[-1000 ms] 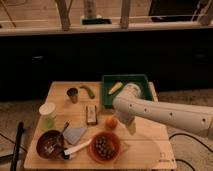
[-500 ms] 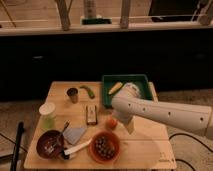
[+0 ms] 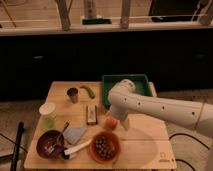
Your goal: Place apple in metal cup
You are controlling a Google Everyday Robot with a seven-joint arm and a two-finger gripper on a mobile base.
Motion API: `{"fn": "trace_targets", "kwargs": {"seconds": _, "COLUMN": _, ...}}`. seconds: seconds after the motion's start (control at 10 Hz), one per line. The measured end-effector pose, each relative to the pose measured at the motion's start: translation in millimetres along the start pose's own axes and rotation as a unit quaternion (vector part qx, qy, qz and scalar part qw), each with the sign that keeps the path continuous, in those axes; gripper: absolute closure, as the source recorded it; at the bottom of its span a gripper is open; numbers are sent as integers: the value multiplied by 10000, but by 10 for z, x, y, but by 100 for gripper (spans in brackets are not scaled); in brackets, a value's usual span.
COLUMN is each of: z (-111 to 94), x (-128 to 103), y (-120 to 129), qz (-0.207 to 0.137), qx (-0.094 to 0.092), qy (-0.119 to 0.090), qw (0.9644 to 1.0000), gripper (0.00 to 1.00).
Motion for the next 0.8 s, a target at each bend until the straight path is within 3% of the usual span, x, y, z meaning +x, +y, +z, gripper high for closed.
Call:
{"fn": "trace_targets", "kwargs": {"seconds": 0.6, "z": 273, "x": 40, "y": -213, "qz": -270, "qx": -30, "qy": -475, "qw": 9985, "gripper": 22}}
{"fn": "trace_targets", "kwargs": {"seconds": 0.8, "z": 334, "x": 70, "y": -264, "qz": -322, "qx": -38, "qy": -594, "qw": 9977, "gripper": 38}}
